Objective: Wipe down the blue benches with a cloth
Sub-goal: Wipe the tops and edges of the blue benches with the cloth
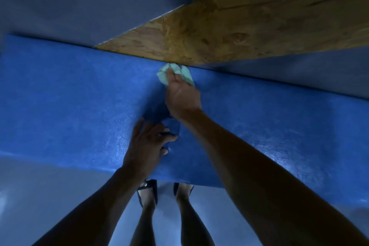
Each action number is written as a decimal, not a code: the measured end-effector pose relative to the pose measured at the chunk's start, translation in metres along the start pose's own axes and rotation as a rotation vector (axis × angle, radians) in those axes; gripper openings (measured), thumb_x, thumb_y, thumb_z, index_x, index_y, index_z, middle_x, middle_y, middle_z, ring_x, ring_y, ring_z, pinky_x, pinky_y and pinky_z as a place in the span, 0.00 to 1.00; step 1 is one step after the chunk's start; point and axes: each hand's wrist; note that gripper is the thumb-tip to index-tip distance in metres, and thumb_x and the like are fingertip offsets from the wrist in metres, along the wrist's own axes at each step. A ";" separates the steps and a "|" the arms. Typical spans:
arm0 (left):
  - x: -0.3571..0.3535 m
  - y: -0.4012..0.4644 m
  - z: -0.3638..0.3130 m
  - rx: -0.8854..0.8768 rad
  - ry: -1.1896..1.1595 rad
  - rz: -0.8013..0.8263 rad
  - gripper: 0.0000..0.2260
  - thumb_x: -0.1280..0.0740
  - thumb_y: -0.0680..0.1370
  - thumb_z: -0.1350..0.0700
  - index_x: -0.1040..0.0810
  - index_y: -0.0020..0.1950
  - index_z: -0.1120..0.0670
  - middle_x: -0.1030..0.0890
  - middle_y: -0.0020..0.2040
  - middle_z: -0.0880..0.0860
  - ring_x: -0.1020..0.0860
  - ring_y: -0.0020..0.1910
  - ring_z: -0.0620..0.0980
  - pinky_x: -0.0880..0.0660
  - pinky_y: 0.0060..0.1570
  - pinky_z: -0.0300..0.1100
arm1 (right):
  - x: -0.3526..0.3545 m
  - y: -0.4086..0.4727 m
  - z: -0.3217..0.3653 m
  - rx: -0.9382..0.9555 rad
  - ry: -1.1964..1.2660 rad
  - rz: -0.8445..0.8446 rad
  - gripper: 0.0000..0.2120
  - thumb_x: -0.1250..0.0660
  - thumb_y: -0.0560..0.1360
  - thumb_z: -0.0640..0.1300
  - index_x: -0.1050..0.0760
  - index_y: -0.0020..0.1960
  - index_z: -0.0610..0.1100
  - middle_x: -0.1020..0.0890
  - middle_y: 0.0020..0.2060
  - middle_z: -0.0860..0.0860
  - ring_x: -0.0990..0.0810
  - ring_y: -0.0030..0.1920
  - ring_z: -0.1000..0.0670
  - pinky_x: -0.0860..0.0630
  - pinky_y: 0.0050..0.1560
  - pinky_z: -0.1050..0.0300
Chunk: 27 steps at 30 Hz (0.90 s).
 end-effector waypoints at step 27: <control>0.053 0.004 0.134 -0.092 0.077 -0.223 0.17 0.36 0.76 0.55 0.22 0.64 0.54 0.21 0.64 0.55 0.22 0.57 0.60 0.31 0.59 0.53 | -0.037 0.027 0.086 -0.397 0.054 -0.250 0.18 0.40 0.77 0.48 0.28 0.66 0.44 0.25 0.63 0.44 0.26 0.60 0.40 0.30 0.57 0.48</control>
Point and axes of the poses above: each hand's wrist, its own y-axis towards the middle knuckle, its own x-axis out of the back of the hand, z = x × y
